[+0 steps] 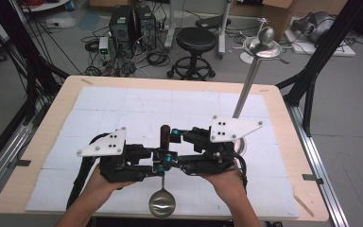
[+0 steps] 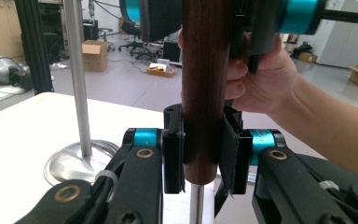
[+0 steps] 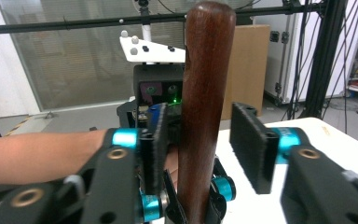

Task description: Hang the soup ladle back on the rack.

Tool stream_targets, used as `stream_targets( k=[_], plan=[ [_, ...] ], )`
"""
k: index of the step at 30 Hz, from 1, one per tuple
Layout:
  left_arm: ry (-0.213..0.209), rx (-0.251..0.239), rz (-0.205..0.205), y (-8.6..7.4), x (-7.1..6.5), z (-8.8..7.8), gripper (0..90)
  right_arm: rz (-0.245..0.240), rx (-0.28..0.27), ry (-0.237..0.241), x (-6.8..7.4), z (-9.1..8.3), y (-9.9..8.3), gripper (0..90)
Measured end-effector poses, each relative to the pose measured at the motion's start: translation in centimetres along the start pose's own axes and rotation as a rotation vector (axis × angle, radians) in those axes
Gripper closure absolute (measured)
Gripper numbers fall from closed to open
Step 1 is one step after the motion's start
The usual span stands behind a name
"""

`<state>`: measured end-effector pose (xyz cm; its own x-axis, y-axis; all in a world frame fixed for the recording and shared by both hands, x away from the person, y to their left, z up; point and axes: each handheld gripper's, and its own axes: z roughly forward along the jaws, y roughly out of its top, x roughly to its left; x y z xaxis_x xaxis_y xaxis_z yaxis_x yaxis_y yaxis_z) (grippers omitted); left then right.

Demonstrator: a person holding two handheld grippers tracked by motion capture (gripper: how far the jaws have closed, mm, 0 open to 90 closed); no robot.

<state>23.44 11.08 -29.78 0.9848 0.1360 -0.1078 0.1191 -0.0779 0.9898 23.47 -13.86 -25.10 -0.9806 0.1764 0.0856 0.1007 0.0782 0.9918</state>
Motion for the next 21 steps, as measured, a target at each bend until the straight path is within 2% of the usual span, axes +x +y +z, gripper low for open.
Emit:
stream_targets(
  k=[2, 7, 8, 10, 11, 14, 19, 20, 21],
  plan=[
    [-0.002, 0.001, -0.002, 0.0, 0.0, 0.0, 73.4, 0.0, -0.005, 0.013, 0.0, 0.0, -0.1, 71.3],
    [0.006, -0.02, 0.014, 0.0, 0.0, 0.0, 70.8, 0.009, -0.028, 0.025, -0.1, -0.1, -0.2, 72.9],
    [0.018, -0.026, 0.021, 0.0, 0.0, -0.1, 70.8, 0.01, -0.031, 0.024, 0.0, -0.1, -0.2, 72.9],
    [0.067, -0.021, 0.005, -0.1, 0.2, -0.4, 48.8, 0.023, -0.045, -0.007, -0.3, -0.5, -0.1, 73.1],
    [0.088, -0.01, -0.003, -0.3, 0.2, -0.8, 48.8, 0.023, -0.045, -0.007, -0.3, -0.5, -0.1, 73.1],
    [0.156, -0.006, -0.009, -1.3, 0.5, -2.2, 41.9, 0.047, -0.044, -0.057, -0.8, -1.5, 0.2, 73.1],
    [0.289, -0.03, -0.024, -3.8, 0.9, -5.3, 29.6, 0.058, -0.014, -0.19, -1.9, -3.1, 0.8, 73.0],
    [0.313, -0.032, -0.027, -4.2, 0.9, -5.9, 25.0, 0.063, -0.004, -0.244, -2.4, -3.8, 1.2, 73.0],
    [0.33, -0.032, -0.033, -4.6, 0.9, -6.4, 25.0, 0.063, -0.004, -0.244, -2.4, -3.8, 1.2, 73.0]
  ],
)
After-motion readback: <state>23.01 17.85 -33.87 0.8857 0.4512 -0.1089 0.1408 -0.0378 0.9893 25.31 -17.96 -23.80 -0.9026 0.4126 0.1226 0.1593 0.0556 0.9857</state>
